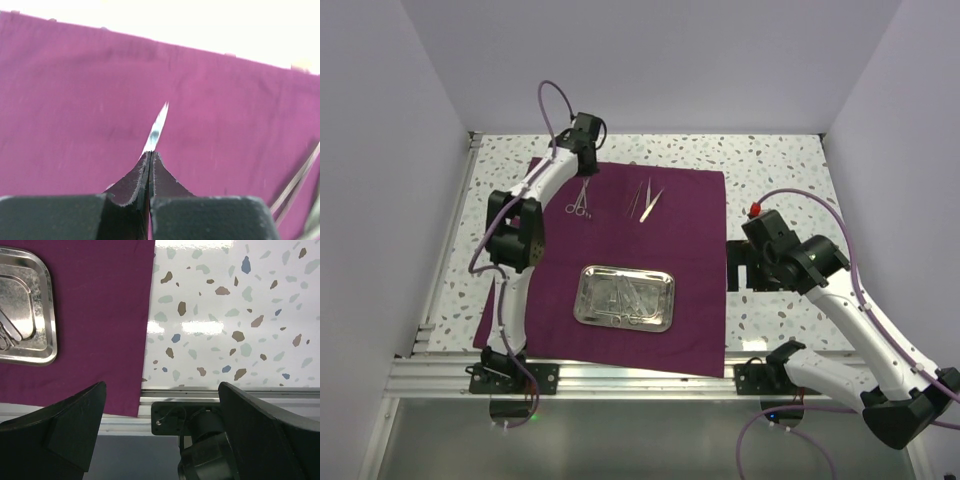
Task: Open and lay out the surgical kit
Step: Place the medical item in the surgical kit, then pick up the medical item from the container.
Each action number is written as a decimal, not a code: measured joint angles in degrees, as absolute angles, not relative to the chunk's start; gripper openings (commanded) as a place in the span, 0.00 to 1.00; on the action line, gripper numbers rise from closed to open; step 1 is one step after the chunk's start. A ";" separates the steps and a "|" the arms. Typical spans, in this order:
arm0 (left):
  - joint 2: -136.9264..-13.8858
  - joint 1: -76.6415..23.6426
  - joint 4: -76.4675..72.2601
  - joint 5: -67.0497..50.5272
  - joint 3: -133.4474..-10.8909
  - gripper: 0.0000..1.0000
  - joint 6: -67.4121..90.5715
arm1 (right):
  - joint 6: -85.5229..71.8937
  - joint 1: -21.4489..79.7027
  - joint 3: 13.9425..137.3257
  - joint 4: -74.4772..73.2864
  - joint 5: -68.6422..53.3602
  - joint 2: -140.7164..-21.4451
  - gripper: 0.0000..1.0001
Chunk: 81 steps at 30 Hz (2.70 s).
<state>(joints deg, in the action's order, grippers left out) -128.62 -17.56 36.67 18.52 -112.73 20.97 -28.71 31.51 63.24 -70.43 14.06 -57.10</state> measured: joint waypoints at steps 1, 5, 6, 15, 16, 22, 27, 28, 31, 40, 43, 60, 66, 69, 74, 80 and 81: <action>-130.85 -17.32 36.97 18.59 -115.57 0.00 20.78 | -28.91 31.51 63.24 -70.57 14.17 -57.10 0.99; -137.56 -16.49 38.57 18.68 -124.22 0.32 19.88 | -29.45 31.51 63.24 -71.13 14.52 -57.10 0.98; -138.76 -16.27 38.98 18.74 -125.75 0.54 19.57 | -29.58 31.51 63.24 -71.24 14.57 -57.10 0.99; -133.34 -15.81 39.22 18.96 -117.19 0.75 19.40 | -30.39 31.51 63.24 -71.61 15.53 -57.63 0.98; -131.37 -15.86 39.55 18.92 -114.96 0.75 19.40 | -30.37 31.51 63.24 -71.57 15.51 -57.89 0.98; -115.39 -19.57 39.88 19.11 -99.68 0.71 20.56 | -30.00 31.51 63.31 -71.22 15.22 -58.98 0.98; -101.75 -29.87 38.89 17.21 -84.75 0.65 25.19 | -29.32 31.51 63.96 -70.91 13.89 -58.98 0.98; -99.81 -32.03 38.76 16.60 -81.52 0.63 26.52 | -29.21 31.51 64.05 -70.81 13.74 -58.98 0.98; -96.77 -36.69 38.92 15.40 -73.03 0.57 30.57 | -28.69 31.51 64.05 -70.63 12.95 -58.74 0.98; -96.73 -46.11 39.35 15.00 -65.69 0.54 39.81 | -27.24 31.51 64.05 -70.65 10.96 -57.08 0.98; -96.73 -48.07 39.05 15.00 -65.58 0.52 41.71 | -26.87 31.51 64.05 -70.72 10.76 -56.38 0.98; -96.92 -48.45 38.13 16.95 -60.51 0.47 45.91 | -26.52 31.51 64.05 -71.35 10.46 -53.49 0.98; -99.22 -48.40 36.05 17.15 -60.66 0.42 45.87 | -26.52 31.51 64.05 -71.40 10.46 -53.49 0.98; -99.50 -48.12 34.83 17.21 -60.80 0.36 45.80 | -26.55 31.51 64.05 -71.42 10.48 -53.63 0.98; -99.44 -46.83 33.30 17.21 -60.29 0.18 45.43 | -26.55 31.51 64.05 -71.50 10.52 -54.06 0.98; -98.32 -45.65 30.57 16.69 -58.57 0.00 44.91 | -26.55 31.51 64.05 -71.48 10.55 -55.46 0.98; -98.24 -45.60 30.41 16.58 -58.43 0.00 44.82 | -26.55 31.51 64.05 -71.46 10.55 -55.55 0.98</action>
<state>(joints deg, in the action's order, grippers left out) -98.24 -45.60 30.41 16.58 -58.43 44.82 -26.55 31.51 64.05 -71.46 10.55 -55.55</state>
